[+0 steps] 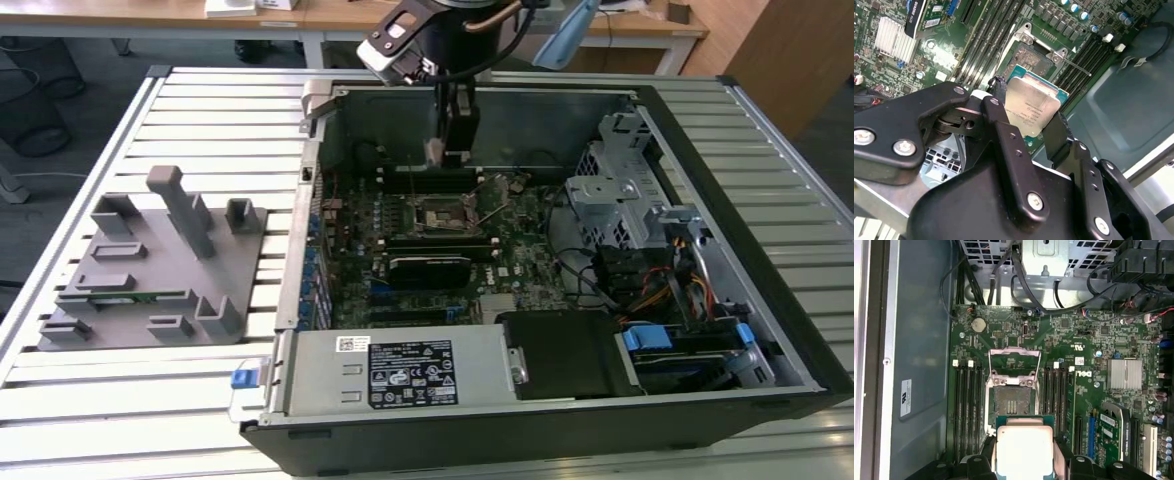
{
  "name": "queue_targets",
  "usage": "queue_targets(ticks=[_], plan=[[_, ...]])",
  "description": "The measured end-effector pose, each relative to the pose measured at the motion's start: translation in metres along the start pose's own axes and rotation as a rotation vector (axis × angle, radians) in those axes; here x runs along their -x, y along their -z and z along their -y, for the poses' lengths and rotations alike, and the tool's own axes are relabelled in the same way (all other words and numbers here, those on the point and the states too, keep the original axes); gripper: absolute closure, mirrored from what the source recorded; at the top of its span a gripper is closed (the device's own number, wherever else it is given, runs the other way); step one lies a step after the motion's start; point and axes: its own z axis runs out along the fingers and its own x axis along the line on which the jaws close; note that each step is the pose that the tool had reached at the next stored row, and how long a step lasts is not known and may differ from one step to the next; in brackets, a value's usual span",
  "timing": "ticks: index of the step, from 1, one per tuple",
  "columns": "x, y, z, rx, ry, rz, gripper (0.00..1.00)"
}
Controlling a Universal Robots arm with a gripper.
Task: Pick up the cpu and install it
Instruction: 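Place the cpu into insertion slot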
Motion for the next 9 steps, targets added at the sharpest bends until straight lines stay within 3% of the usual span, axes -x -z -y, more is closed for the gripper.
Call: queue_targets(ticks=[9], plan=[[-0.0001,-0.0044,0.0,0.0,0.0,-0.0001,0.46]])
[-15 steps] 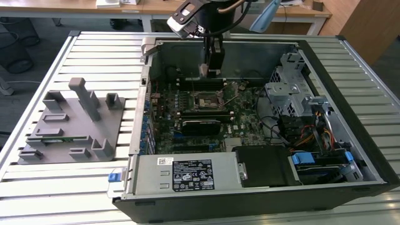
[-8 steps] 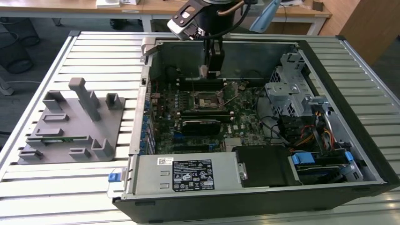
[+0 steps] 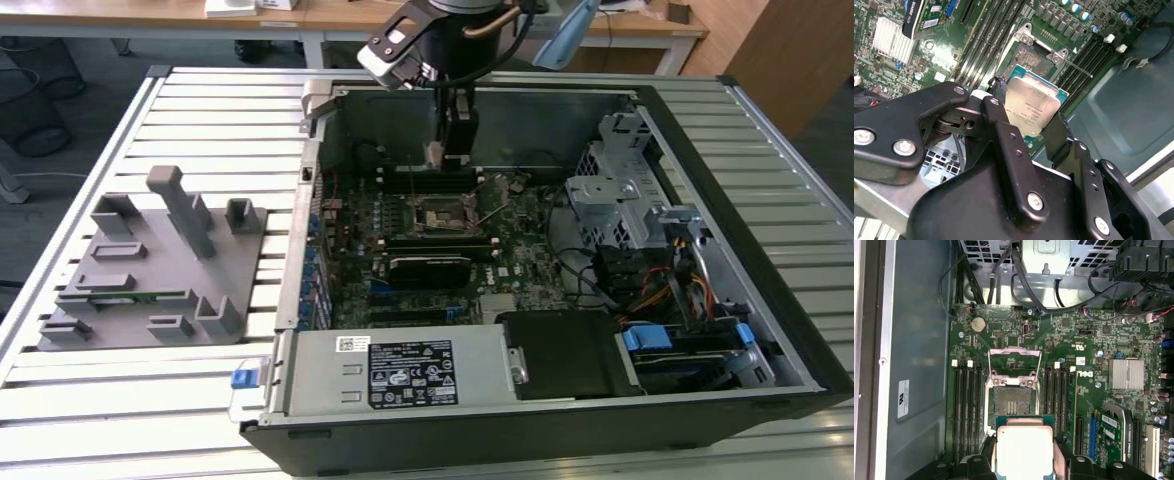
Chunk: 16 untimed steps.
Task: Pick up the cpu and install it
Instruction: 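Place the cpu into insertion slot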
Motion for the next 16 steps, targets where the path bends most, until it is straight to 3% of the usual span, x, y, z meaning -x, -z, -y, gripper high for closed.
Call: queue_targets(ticks=[5,16], plan=[[-0.0001,-0.0049,0.0001,-0.0001,0.0,0.0,0.46],[-0.001,-0.0247,0.0003,0.0,0.007,0.0008,0.46]])
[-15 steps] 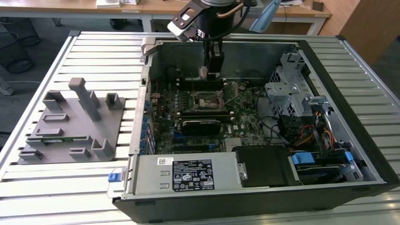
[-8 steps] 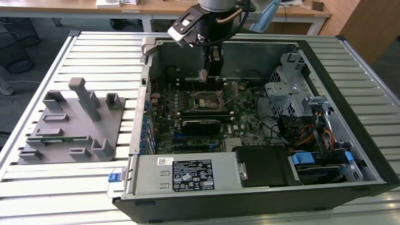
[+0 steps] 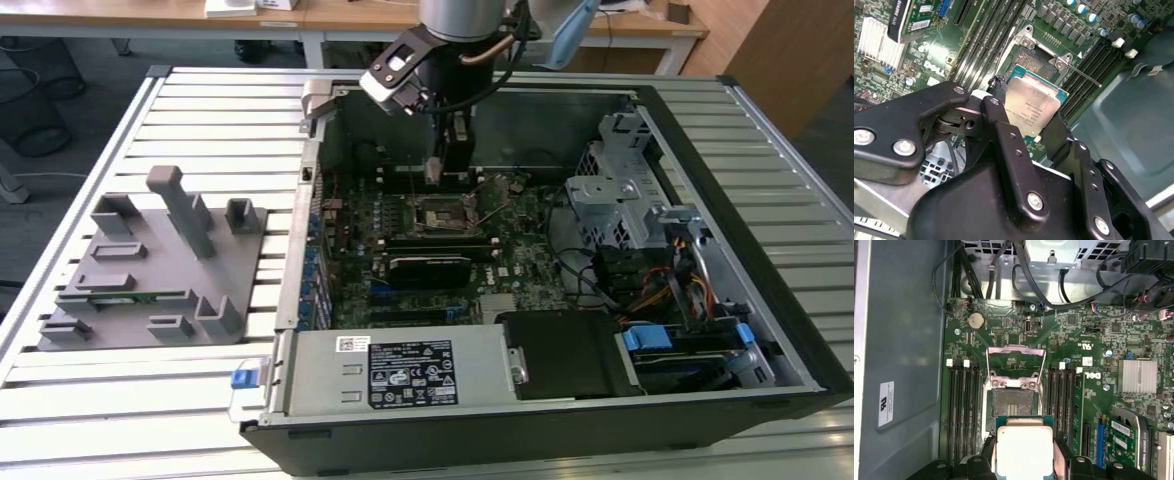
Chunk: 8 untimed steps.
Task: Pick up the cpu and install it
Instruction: 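Place the cpu into insertion slot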
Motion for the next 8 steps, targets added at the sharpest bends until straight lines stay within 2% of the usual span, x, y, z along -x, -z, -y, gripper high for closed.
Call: queue_targets(ticks=[8], plan=[[-0.0063,-0.0145,-0.0004,0.0001,0.0,0.0,0.46]])
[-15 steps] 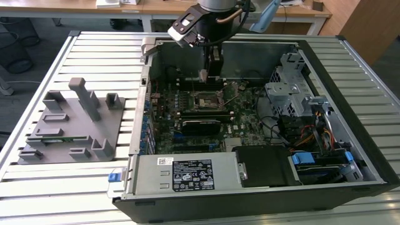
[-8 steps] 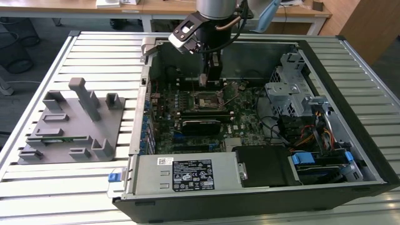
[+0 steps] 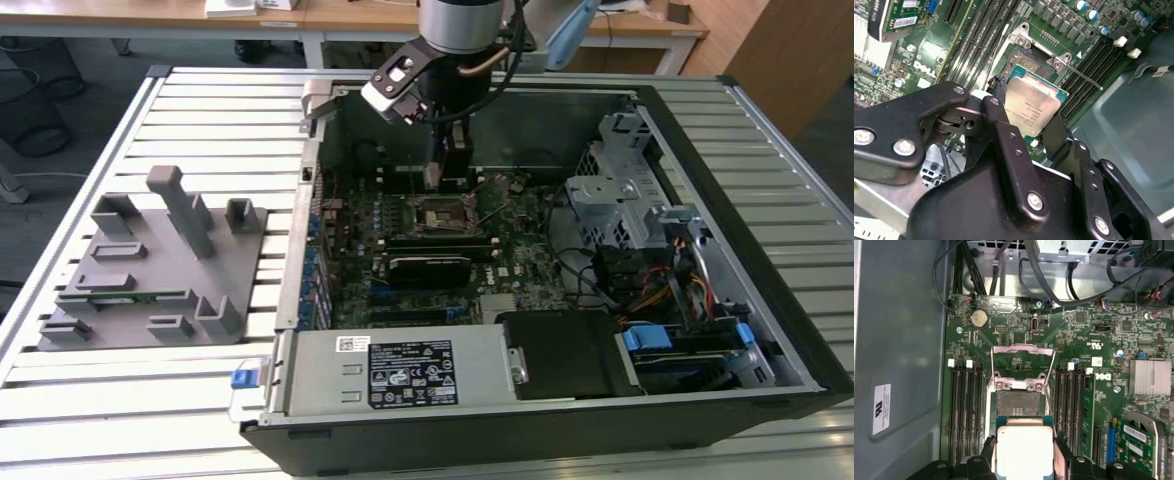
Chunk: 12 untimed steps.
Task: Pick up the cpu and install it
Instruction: 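Place the cpu into insertion slot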
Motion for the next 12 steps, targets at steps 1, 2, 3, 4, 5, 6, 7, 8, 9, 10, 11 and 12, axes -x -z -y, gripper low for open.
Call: queue_targets(ticks=[1,2,3,4,5,6,7,8,9,10,11,12], plan=[[-0.0001,-0.0018,-0.0001,0.0001,0.0,0.0001,0.46],[-0.0002,-0.0038,-0.0002,0.0001,0.0,0.0002,0.46],[-0.0003,-0.0056,-0.0004,0.0003,0.0,0.0003,0.46],[-0.0003,-0.0073,-0.0005,0.0009,0.0,0.0003,0.46],[-0.0003,-0.0091,-0.0006,0.0019,0.0,0.0002,0.46],[-0.0003,-0.0107,-0.0006,0.0031,0.0,0.0004,0.46],[-0.0003,-0.0123,-0.0006,0.0046,0.0,0.0004,0.46],[-0.0004,-0.0138,-0.0006,0.0063,0.0,0.0005,0.46],[-0.0004,-0.0155,-0.0007,0.007,0.0,0.0005,0.46],[-0.0005,-0.0175,-0.0008,0.0071,0.0,0.0004,0.46],[-0.0005,-0.0193,-0.001,0.0071,0.0,0.0004,0.46],[-0.0005,-0.0211,-0.0011,0.0071,0.0,0.0005,0.46]])
